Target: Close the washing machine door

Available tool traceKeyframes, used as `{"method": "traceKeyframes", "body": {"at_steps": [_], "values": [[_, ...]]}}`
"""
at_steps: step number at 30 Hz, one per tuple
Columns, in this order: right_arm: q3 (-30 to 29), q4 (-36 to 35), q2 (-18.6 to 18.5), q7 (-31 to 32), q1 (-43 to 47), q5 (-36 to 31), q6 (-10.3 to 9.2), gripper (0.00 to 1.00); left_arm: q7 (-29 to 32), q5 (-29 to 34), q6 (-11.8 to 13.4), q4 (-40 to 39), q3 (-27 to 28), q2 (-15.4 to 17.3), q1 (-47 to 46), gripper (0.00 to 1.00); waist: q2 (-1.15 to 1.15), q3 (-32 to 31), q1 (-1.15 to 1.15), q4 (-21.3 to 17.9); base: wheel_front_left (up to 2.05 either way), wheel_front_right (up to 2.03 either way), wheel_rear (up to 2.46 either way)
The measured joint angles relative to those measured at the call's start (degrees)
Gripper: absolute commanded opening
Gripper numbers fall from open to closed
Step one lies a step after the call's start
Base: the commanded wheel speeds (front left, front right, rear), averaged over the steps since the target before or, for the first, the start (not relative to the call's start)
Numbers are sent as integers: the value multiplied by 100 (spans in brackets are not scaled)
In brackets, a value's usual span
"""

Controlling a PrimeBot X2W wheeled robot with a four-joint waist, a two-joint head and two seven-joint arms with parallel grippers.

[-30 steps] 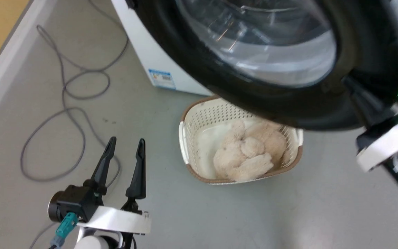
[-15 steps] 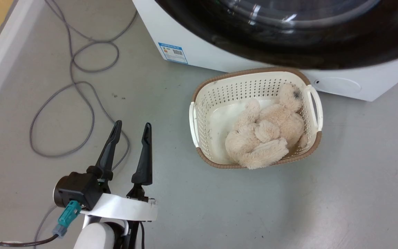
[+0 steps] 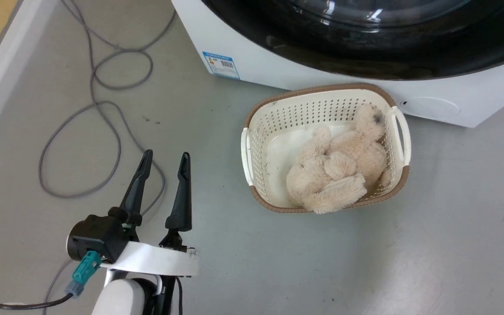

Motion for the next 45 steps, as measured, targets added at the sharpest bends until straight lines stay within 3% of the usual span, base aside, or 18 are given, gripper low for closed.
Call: {"method": "traceKeyframes", "body": {"at_steps": [8, 20, 30, 39, 40, 41, 42, 45], "values": [[197, 10, -15, -446, 279, 70, -63, 0, 0, 9, 44, 120, 119, -2, 14, 100, 0, -405, 0, -168, 0, 0, 0], [538, -927, 31, -1166, 1926, 152, -66, 0, 0, 175, 68, 339, 411, -7, 428, 100, 0, -1349, -1, -629, 0, 0, 0], [-9, -1947, 697, -1282, 3412, -219, -66, 0, 0, 276, 118, 431, 636, -7, 720, 100, 0, -1916, -1, -1077, 0, 0, 0], [-543, -2762, 1466, -1272, 4713, -678, -67, 0, 0, 370, 114, 532, 675, -8, 946, 100, 0, -2276, -1, -1253, 0, 0, 0], [-577, -2807, 1541, -1272, 4849, -743, -67, 23, 0, 381, 113, 552, 673, -7, 962, 100, 0, -2306, -1, -1262, 0, 0, 0], [-617, -2842, 1618, -1273, 4969, -821, -67, 82, 0, 405, 105, 567, 673, -7, 979, 100, 0, -2333, -1, -1270, 0, 0, 0], [-668, -2870, 1695, -1273, 5079, -896, -66, 100, 0, 425, 94, 588, 670, -8, 1003, 100, 0, -2356, -1, -1278, 0, 0, 0], [-814, -2902, 1861, -1282, 5349, -1111, -66, 100, 0, 498, 91, 644, 655, -8, 1074, 100, 0, -2407, -1, -1298, 0, 0, 0]]}}
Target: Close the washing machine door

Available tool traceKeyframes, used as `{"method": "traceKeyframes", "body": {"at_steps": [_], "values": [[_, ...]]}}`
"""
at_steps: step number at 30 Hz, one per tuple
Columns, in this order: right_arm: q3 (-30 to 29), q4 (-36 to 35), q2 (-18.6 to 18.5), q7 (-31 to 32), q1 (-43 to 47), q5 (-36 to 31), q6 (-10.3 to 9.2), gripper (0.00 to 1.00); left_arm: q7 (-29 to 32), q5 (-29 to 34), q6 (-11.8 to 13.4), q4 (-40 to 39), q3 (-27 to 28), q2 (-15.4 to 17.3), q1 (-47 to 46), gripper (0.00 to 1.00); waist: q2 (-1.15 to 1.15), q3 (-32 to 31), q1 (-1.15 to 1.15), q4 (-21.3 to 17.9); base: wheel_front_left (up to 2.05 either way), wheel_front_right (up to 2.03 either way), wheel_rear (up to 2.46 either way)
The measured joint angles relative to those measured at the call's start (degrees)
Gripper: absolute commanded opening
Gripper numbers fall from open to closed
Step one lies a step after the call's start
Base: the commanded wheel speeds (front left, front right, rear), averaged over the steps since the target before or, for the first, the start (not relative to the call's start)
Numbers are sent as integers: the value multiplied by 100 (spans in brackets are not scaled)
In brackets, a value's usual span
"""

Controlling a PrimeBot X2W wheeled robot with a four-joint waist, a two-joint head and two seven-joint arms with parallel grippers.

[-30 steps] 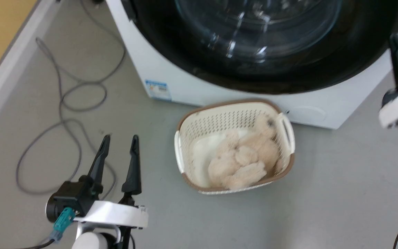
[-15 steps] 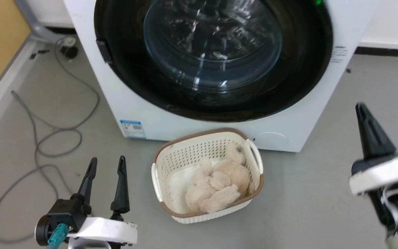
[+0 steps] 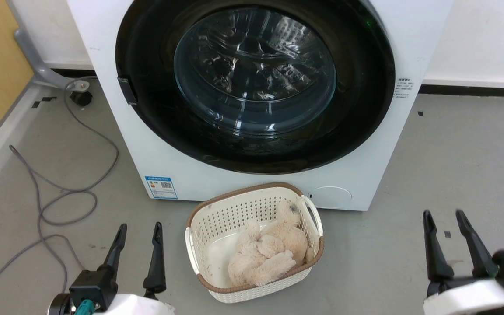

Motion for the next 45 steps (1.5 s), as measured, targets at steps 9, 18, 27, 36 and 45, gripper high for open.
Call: {"method": "traceKeyframes", "body": {"at_steps": [9, 18, 27, 36, 45], "values": [[-131, -12, 218, -42, 332, -252, -1, 100, 0, 110, 2, 35, -99, 0, 116, 100, 0, -48, 0, 1, 0, 0, 0], [-140, -4, 264, -66, 353, -253, -1, 100, 0, 164, 71, -4, -183, 0, 142, 100, 0, -23, 0, 22, 0, 0, 0], [-85, 52, 272, -65, 349, -250, 0, 0, 9, 64, 67, 10, -207, 0, 141, 0, 0, -4, 0, 20, 0, 0, 0], [-76, 41, 272, 7, 347, -270, 0, 0, 81, 67, 68, -4, -197, 0, 141, 0, 0, -8, 0, 5, 0, 0, 0], [-56, 3, 272, 94, 344, -356, 0, 0, 187, 124, 71, -42, -179, 0, 139, 0, 0, -13, 0, -13, 0, 0, 0]]}}
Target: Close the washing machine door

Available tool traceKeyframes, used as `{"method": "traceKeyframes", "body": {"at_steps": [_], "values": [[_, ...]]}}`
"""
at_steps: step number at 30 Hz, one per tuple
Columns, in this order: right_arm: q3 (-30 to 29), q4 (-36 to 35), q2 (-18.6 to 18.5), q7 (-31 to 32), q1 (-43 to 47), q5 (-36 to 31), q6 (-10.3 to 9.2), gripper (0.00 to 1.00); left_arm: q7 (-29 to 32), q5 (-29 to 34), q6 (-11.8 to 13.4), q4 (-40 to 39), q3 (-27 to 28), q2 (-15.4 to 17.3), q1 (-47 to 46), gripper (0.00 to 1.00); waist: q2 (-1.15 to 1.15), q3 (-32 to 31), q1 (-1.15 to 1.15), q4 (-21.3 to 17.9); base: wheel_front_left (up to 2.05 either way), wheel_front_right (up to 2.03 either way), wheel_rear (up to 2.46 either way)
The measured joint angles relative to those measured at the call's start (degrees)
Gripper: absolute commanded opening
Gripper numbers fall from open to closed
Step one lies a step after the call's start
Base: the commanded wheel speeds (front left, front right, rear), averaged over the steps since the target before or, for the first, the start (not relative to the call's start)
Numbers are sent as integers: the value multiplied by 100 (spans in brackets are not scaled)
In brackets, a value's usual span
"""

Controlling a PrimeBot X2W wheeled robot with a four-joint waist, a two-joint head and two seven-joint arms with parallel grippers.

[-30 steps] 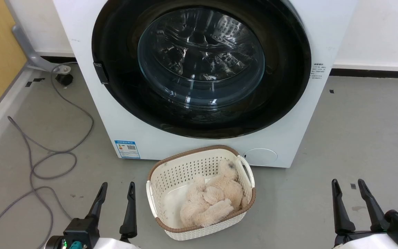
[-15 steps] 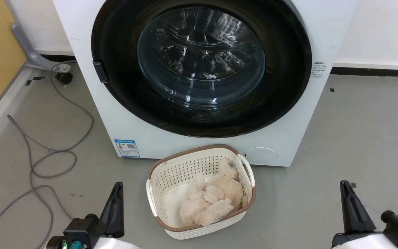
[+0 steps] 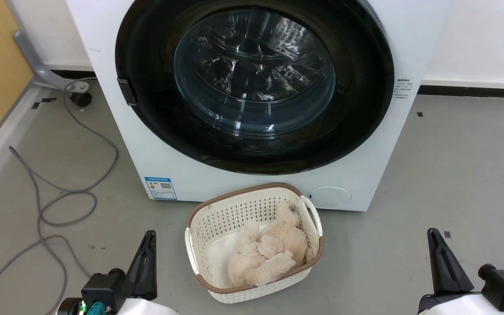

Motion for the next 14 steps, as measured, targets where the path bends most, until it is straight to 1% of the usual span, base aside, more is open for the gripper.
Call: {"method": "traceKeyframes", "body": {"at_steps": [14], "values": [[29, -80, 1, 159, -7, -169, 0, 0, 143, 118, 8, -57, 25, 0, -8, 0, 0, -8, 0, -28, 0, 0, 0]]}}
